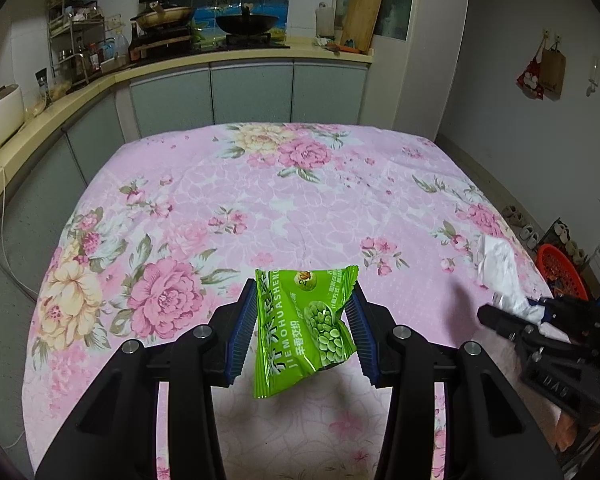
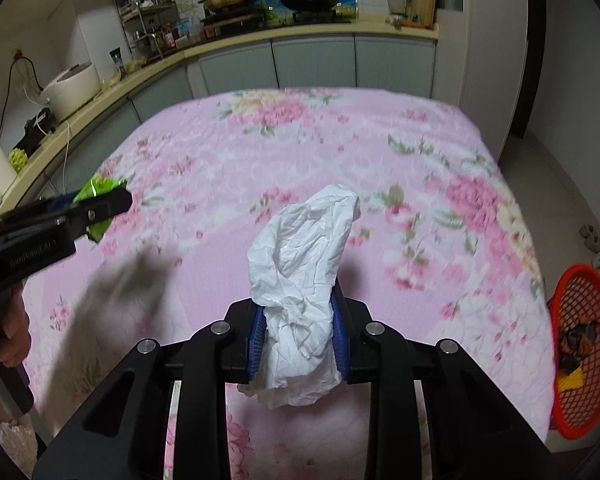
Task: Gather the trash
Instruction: 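Carry both items over the red wastebasket and open both tools to drop them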
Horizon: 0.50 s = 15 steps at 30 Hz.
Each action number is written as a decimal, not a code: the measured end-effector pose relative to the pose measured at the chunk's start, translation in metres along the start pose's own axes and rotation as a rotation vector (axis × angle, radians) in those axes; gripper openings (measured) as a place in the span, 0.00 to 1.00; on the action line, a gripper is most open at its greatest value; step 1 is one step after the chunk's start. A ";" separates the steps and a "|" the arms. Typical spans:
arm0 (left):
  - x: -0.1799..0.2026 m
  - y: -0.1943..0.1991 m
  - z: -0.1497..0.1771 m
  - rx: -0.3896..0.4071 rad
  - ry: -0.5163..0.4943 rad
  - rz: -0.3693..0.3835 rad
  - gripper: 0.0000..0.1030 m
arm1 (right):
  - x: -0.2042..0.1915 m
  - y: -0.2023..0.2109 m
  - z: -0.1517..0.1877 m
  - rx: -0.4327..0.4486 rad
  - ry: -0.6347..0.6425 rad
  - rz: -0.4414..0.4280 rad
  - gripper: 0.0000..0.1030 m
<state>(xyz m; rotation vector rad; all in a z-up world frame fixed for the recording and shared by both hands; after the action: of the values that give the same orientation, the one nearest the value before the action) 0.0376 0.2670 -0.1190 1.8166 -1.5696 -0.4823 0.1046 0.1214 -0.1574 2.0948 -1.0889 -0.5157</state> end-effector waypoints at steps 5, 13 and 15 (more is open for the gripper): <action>0.001 0.009 -0.009 0.031 -0.008 -0.018 0.41 | 0.005 0.015 -0.021 0.058 -0.008 0.013 0.27; 0.008 0.024 -0.024 0.079 -0.016 -0.018 0.41 | 0.015 0.043 -0.051 0.147 -0.032 0.029 0.27; 0.010 0.029 -0.029 0.094 -0.017 -0.015 0.41 | 0.018 0.050 -0.057 0.167 -0.042 0.031 0.27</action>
<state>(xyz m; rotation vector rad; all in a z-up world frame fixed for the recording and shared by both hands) 0.0380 0.2635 -0.0770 1.9000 -1.6156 -0.4391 0.1230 0.1103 -0.0830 2.2156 -1.2242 -0.4693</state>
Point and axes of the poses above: each gripper's, at about its wrist camera, not at the fingertips, and y roughly against the way its jaws point, x to its right, z to its underside, the point moved 10 cm from there along -y, roughly the way its jaws point, and after that the axes turned 7 degrees about z, right-handed, at the moved point
